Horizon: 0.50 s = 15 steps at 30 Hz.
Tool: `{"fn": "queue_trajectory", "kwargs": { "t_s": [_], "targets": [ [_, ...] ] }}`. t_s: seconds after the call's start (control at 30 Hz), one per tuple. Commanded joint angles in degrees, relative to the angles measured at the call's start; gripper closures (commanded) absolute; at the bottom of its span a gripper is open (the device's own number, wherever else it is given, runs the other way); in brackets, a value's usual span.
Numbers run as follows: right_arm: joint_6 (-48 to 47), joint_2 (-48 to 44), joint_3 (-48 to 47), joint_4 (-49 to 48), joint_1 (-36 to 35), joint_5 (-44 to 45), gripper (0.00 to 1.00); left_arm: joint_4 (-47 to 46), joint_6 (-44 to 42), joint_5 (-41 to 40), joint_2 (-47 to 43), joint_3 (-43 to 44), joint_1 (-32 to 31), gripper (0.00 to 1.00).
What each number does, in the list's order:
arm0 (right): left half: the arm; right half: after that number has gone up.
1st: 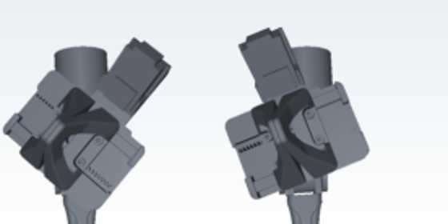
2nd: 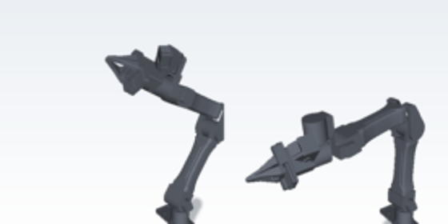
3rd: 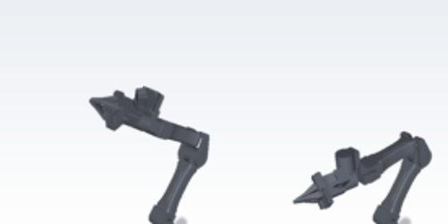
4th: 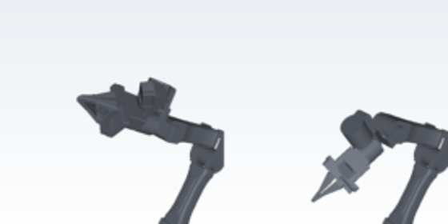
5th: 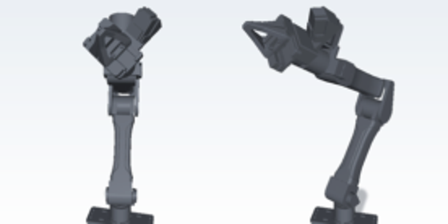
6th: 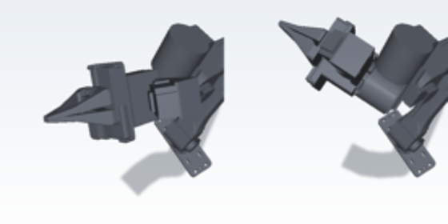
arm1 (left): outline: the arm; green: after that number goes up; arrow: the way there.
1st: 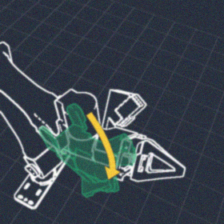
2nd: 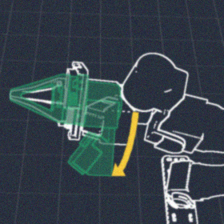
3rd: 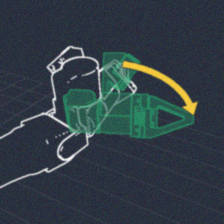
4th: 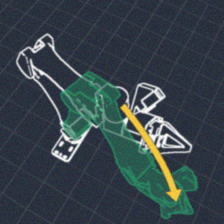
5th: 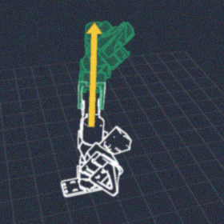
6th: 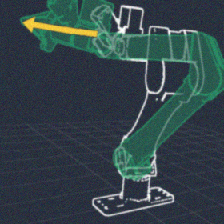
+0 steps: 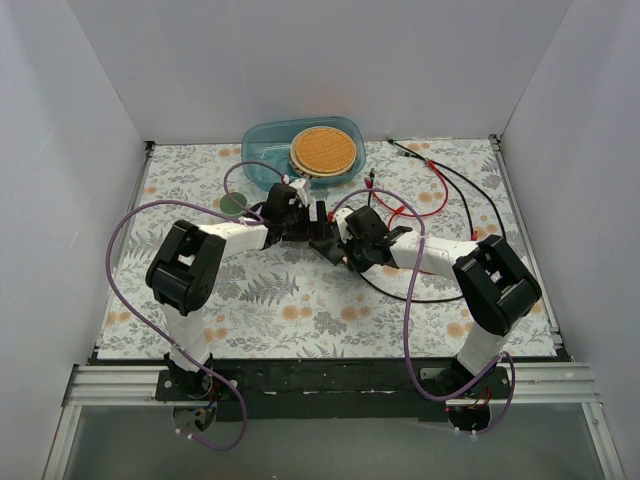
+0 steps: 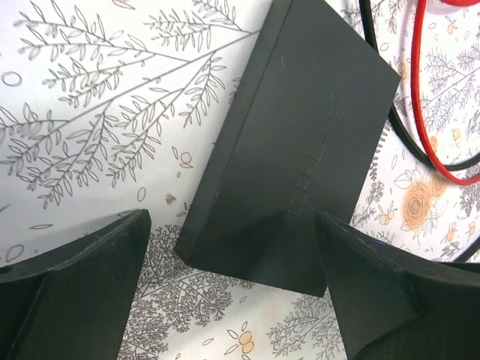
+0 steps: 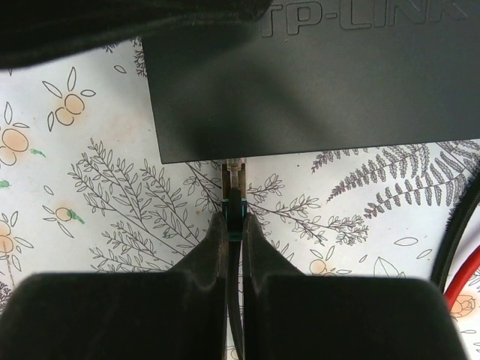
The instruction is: Insert the plug into the switch port
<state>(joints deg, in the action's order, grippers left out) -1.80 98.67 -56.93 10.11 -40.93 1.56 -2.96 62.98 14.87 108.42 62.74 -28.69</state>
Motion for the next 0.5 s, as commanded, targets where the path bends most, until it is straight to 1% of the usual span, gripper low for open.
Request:
{"fn": "queue_trajectory", "kwargs": {
  "t_s": [0.0,0.17,0.27,0.3,0.4,0.47],
  "targets": [
    [0.0,-0.2,-2.7,-0.8,-0.4,1.4,0.99,1.0,-2.2,-1.6,0.8,4.5,0.3,0.09],
    [0.5,0.6,-2.8,-1.1,-0.4,2.3,0.99,-0.5,-3.5,-0.3,3.2,7.2,0.3,0.09],
    [0.7,0.5,-2.8,-1.2,-0.3,2.4,0.99,-2.3,-4.3,3.0,4.8,7.5,0.3,0.09],
    [0.8,0.3,-2.8,-1.3,-0.4,2.5,0.99,-2.6,-4.4,5.8,5.5,7.9,0.3,0.09],
    [0.8,-0.2,-2.8,-1.8,-0.4,2.4,0.99,-3.1,-4.4,10.2,7.2,7.9,0.3,0.11],
    [1.0,-0.3,-2.5,-2.1,-0.4,2.0,0.99,-3.4,-4.6,11.5,7.1,7.1,0.3,0.11]
  ]
}}
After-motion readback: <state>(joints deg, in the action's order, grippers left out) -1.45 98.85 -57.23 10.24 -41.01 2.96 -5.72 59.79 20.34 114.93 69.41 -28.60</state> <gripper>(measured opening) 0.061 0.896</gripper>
